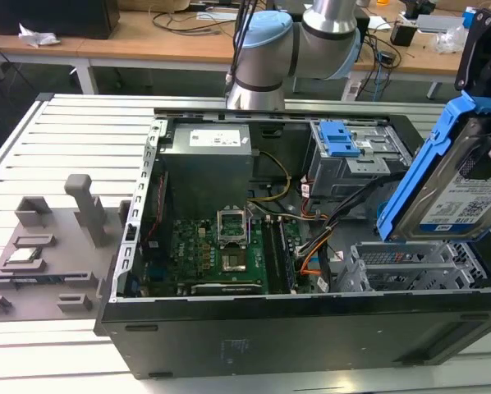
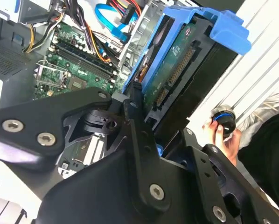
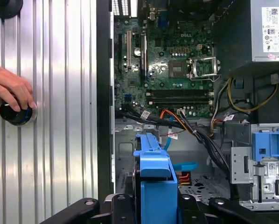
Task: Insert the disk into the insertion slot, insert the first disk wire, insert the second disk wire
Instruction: 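Insert the disk into the insertion slot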
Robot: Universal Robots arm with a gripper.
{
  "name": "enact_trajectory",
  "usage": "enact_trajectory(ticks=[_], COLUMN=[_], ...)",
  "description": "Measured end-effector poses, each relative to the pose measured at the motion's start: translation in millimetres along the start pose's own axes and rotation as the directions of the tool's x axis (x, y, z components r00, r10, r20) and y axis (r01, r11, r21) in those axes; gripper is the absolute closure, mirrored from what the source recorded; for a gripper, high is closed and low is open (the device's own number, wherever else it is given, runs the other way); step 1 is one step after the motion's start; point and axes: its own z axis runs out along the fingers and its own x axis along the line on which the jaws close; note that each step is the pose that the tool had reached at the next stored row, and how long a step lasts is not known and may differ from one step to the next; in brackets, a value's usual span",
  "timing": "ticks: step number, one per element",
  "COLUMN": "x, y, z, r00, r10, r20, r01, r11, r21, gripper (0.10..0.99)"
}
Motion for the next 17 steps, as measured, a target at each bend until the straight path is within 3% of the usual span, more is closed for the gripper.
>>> enact_trajectory(ticks=[4, 14, 17], x=[-1.3, -1.3, -1.3], y=[-0.2, -0.5, -0.7], z=[6.1, 11.5, 17.7], r00=[1.0, 1.0, 1.0], r10=[0.0, 0.0, 0.0], r20=[0.0001, 0.0001, 0.0002], r01=[0.0, 0.0, 0.0], r11=[1.0, 1.0, 1.0], r21=[0.0, 0.0, 0.0], gripper=[0.725, 0.725, 0.725])
